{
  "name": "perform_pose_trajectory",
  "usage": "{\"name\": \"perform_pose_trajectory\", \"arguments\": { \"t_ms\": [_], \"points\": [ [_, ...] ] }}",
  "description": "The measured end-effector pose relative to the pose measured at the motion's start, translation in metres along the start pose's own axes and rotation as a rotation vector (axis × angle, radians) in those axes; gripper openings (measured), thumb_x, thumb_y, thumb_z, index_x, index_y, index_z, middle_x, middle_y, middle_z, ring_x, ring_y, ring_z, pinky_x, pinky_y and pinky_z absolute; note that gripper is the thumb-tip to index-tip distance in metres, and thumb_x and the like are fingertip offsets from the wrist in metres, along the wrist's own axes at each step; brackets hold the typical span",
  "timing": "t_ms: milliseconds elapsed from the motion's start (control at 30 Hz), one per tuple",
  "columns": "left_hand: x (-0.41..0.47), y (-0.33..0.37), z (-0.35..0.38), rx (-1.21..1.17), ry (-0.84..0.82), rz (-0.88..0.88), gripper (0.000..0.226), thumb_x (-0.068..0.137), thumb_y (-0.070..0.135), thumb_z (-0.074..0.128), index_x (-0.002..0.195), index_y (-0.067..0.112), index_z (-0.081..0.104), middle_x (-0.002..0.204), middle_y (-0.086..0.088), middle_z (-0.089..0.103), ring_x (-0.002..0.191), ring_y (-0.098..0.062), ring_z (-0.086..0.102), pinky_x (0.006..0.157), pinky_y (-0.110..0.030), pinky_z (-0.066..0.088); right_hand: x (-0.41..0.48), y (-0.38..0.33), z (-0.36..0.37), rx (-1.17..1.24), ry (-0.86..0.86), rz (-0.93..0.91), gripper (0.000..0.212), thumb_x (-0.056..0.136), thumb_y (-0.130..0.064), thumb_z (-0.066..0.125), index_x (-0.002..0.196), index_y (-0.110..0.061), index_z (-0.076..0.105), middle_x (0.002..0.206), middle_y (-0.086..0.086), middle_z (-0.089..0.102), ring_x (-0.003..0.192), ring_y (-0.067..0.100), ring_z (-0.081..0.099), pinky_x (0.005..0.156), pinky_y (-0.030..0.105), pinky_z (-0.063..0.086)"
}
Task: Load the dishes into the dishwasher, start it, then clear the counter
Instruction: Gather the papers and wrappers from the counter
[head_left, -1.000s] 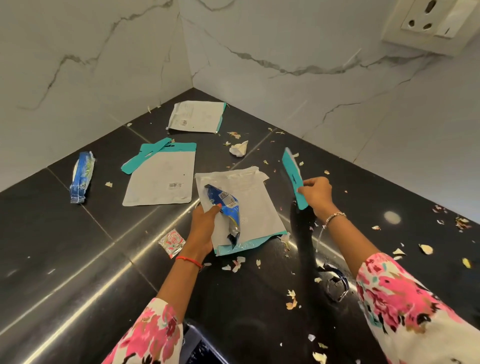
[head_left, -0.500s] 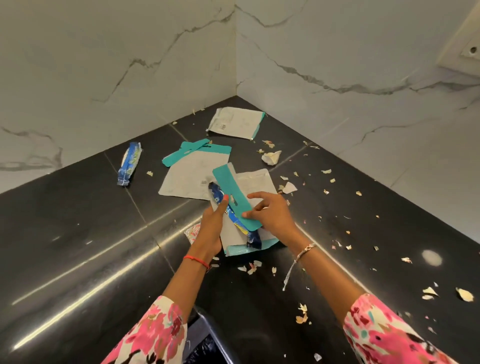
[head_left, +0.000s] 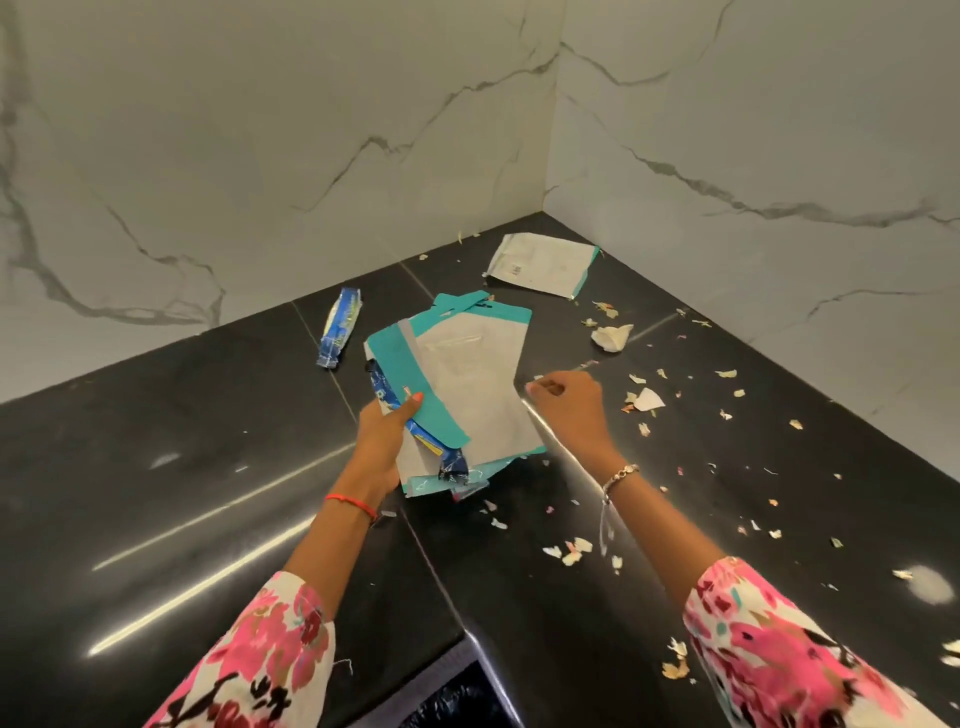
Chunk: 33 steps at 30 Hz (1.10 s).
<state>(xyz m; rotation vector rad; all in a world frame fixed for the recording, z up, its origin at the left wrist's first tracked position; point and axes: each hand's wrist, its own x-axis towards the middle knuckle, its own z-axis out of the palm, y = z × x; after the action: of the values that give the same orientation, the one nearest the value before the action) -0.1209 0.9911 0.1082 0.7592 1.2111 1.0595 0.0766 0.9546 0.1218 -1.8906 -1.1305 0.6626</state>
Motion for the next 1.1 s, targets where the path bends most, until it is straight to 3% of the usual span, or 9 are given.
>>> {"name": "perform_pose_trajectory", "arguments": {
  "t_ms": [133, 200, 300, 433, 633, 767, 933, 1033, 1100],
  "points": [
    [0.024, 0.022, -0.038, -0.028, 0.017, 0.001, 0.024, 0.092, 0.007, 0.056, 0.115, 0.004, 0.059, 0.112, -0.014, 0.064, 0.087, -0.028, 0.066, 0.075, -0.042, 0.054, 0.025, -0.003, 0.032, -0.103, -0.068, 0.164, 0.027, 0.085, -0.025, 0.065, 0.066, -0.008, 0.055, 0.064, 0.007, 0.055, 0.06, 0.017, 0.052, 0.06, 0.03, 0.039],
    [0.039, 0.031, -0.055, -0.035, 0.017, 0.001, 0.021, 0.092, 0.008, 0.056, 0.113, 0.007, 0.059, 0.111, -0.013, 0.064, 0.082, -0.023, 0.067, 0.07, -0.04, 0.055, 0.037, -0.007, 0.051, -0.113, -0.109, 0.219, 0.031, 0.084, -0.034, 0.066, 0.085, -0.004, 0.057, 0.085, 0.013, 0.062, 0.077, 0.022, 0.057, 0.068, 0.032, 0.044],
    [0.06, 0.039, -0.072, -0.042, 0.022, -0.002, 0.018, 0.092, 0.01, 0.056, 0.109, 0.009, 0.06, 0.107, -0.01, 0.065, 0.079, -0.019, 0.068, 0.062, -0.035, 0.059, 0.051, -0.017, 0.076, -0.193, -0.107, 0.285, 0.059, 0.079, -0.047, 0.068, 0.116, -0.002, 0.055, 0.12, 0.016, 0.059, 0.107, 0.031, 0.058, 0.092, 0.041, 0.05],
    [0.082, 0.047, -0.087, -0.04, 0.031, -0.016, 0.015, 0.092, 0.013, 0.056, 0.107, 0.013, 0.06, 0.101, -0.006, 0.067, 0.073, -0.015, 0.069, 0.054, -0.03, 0.059, 0.062, -0.033, 0.098, -0.457, -0.011, 0.415, 0.086, 0.075, -0.049, 0.072, 0.135, 0.0, 0.034, 0.135, 0.017, 0.04, 0.124, 0.034, 0.044, 0.099, 0.043, 0.045],
    [0.106, 0.049, -0.096, -0.056, 0.049, -0.043, 0.019, 0.092, 0.014, 0.057, 0.111, 0.012, 0.058, 0.104, -0.006, 0.066, 0.08, -0.019, 0.068, 0.06, -0.033, 0.058, 0.085, -0.024, 0.091, -0.155, -0.033, 0.505, 0.065, 0.073, -0.02, 0.079, 0.125, 0.0, 0.046, 0.128, 0.018, 0.05, 0.118, 0.036, 0.051, 0.097, 0.046, 0.047],
    [0.117, 0.048, -0.098, -0.069, 0.049, -0.074, 0.011, 0.091, 0.014, 0.058, 0.102, 0.015, 0.061, 0.099, -0.006, 0.068, 0.078, -0.019, 0.068, 0.06, -0.034, 0.057, 0.094, -0.024, 0.07, 0.272, 0.049, 0.578, 0.043, 0.079, 0.002, 0.066, 0.118, 0.006, 0.051, 0.113, 0.02, 0.059, 0.09, 0.032, 0.061, 0.073, 0.035, 0.051],
    [0.122, 0.047, -0.103, -0.064, 0.058, -0.1, 0.006, 0.091, 0.015, 0.06, 0.096, 0.018, 0.062, 0.096, -0.005, 0.068, 0.076, -0.019, 0.068, 0.057, -0.033, 0.056, 0.105, -0.034, 0.028, 0.566, -0.016, 0.541, 0.044, 0.083, 0.012, 0.055, 0.125, -0.003, 0.051, 0.113, 0.014, 0.057, 0.095, 0.036, 0.057, 0.053, 0.04, 0.056],
    [0.12, 0.045, -0.098, -0.059, 0.043, -0.115, 0.007, 0.091, 0.016, 0.059, 0.097, 0.017, 0.061, 0.098, -0.006, 0.068, 0.077, -0.02, 0.068, 0.057, -0.033, 0.056, 0.106, -0.032, 0.009, 0.639, -0.077, 0.541, 0.039, 0.084, 0.007, 0.058, 0.121, -0.004, 0.052, 0.118, 0.012, 0.056, 0.101, 0.035, 0.057, 0.077, 0.042, 0.054],
    [0.118, 0.044, -0.09, -0.062, 0.021, -0.127, 0.013, 0.092, 0.017, 0.058, 0.104, 0.014, 0.061, 0.102, -0.008, 0.067, 0.08, -0.022, 0.067, 0.06, -0.036, 0.056, 0.102, -0.032, 0.005, 0.648, -0.138, 0.534, 0.027, 0.082, 0.003, 0.06, 0.107, -0.008, 0.058, 0.113, 0.009, 0.06, 0.099, 0.031, 0.06, 0.073, 0.036, 0.055]
  ]
}}
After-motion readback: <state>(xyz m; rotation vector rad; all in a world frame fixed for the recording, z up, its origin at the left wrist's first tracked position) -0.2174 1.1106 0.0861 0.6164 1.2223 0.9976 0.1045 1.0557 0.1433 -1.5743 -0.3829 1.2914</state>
